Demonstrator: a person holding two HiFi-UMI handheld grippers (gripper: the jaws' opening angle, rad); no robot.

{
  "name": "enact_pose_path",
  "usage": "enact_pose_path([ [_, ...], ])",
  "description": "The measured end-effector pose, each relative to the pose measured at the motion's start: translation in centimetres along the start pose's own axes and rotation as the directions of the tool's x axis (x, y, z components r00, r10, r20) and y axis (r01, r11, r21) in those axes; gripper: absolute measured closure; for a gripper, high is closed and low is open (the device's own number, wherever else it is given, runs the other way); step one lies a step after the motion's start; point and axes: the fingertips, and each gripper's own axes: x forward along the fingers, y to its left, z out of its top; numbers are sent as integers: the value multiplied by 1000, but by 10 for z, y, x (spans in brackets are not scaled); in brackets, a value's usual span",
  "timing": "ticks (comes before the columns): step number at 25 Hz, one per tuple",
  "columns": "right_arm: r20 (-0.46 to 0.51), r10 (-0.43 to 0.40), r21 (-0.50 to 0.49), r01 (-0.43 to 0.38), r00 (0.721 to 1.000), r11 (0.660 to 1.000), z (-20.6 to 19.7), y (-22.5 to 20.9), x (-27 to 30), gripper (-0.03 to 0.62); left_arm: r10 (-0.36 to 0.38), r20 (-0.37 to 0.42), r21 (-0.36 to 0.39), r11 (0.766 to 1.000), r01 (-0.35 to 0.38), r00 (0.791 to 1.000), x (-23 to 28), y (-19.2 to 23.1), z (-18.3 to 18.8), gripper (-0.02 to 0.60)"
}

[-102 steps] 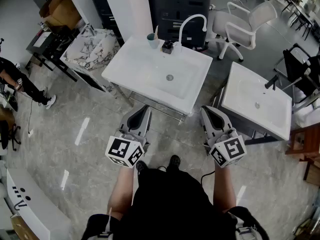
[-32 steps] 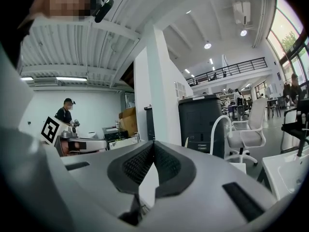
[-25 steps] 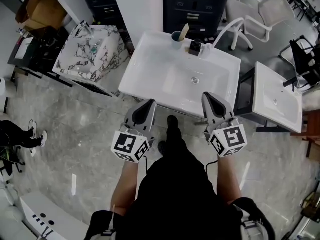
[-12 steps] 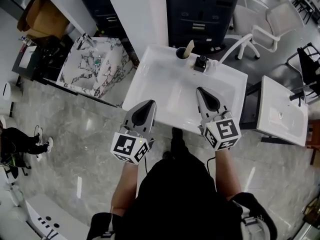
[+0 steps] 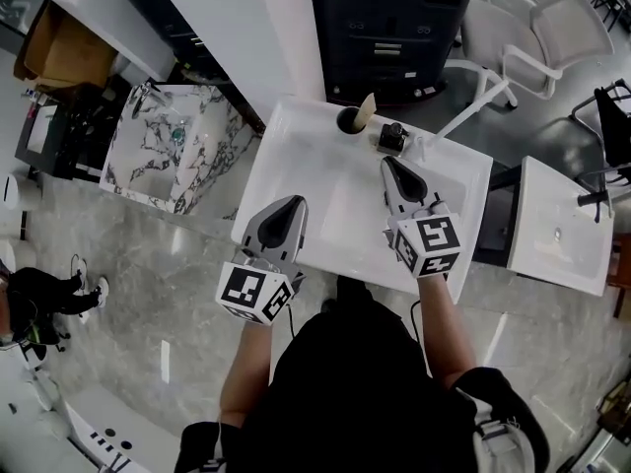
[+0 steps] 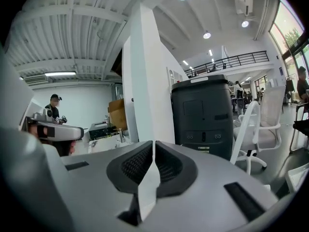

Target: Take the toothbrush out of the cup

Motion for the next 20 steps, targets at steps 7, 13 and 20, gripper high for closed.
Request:
enact_pose_path([
  [7,-88,25,19,-24,996,1000,-23,-25,52,536,3,-45,-36,999,-5,999,42,20,-12,558],
  [13,-136,16,38,-11,991,999,-38,-44,86,493,10,-77,-54,998,-14,997,63,33,-18,558],
  [20,-187,4,79,10,982,997,-60,-65,118,467,18,-99,-66,998,-25,995,84,43,-22,558],
])
